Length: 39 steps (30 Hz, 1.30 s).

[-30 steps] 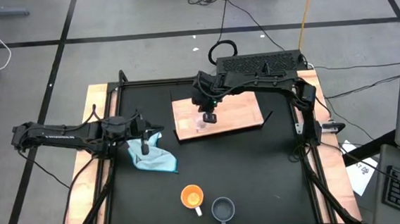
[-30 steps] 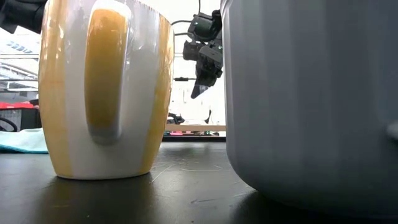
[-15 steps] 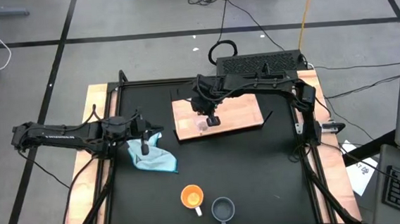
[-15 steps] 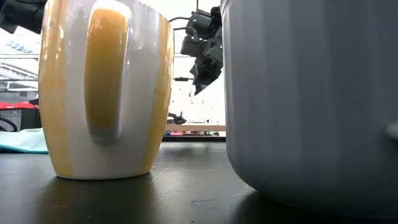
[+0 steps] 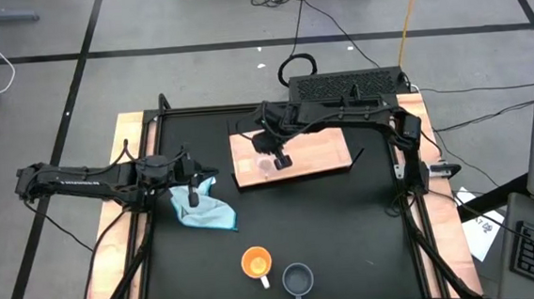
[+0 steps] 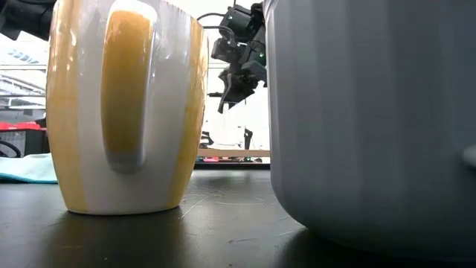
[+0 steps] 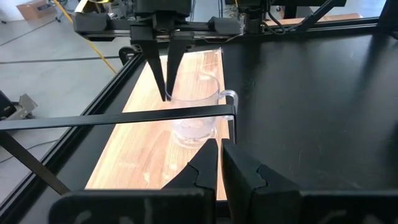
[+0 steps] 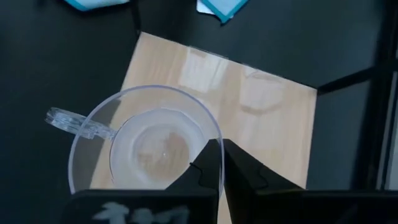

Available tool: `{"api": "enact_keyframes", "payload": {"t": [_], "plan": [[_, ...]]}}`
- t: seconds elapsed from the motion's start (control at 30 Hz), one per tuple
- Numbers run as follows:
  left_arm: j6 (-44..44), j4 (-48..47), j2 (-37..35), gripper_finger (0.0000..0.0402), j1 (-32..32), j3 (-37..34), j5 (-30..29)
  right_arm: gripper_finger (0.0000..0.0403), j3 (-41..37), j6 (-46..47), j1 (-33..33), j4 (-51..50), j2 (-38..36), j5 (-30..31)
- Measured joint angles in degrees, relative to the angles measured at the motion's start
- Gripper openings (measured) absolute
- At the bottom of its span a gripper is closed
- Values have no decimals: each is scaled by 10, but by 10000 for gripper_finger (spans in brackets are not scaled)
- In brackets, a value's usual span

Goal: Stack small to large cups/mugs on shelf
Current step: Put the transparent mug on the shelf

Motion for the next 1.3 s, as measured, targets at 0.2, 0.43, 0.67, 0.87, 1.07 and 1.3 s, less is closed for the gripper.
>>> {"api": "enact_keyframes", "payload": {"t": [0.2, 0.43, 0.67, 0.87, 1.07, 1.3], "plan": [[0, 1, 0, 24, 0, 0, 0, 0, 0, -2, 4, -3, 0, -1], [0, 2, 0, 24, 0, 0, 0, 0, 0, 3, 3, -6, 0, -3], [0, 1, 0, 24, 0, 0, 0, 10, 0, 37, -4, 1, 0, -33], [0, -1, 0, 24, 0, 0, 0, 31, 0, 46, -8, 5, 1, -33], [0, -2, 0, 24, 0, 0, 0, 55, 0, 68, -8, 18, 1, -34], [0, -3, 0, 24, 0, 0, 0, 84, 0, 97, -8, 30, 0, -33]]}}
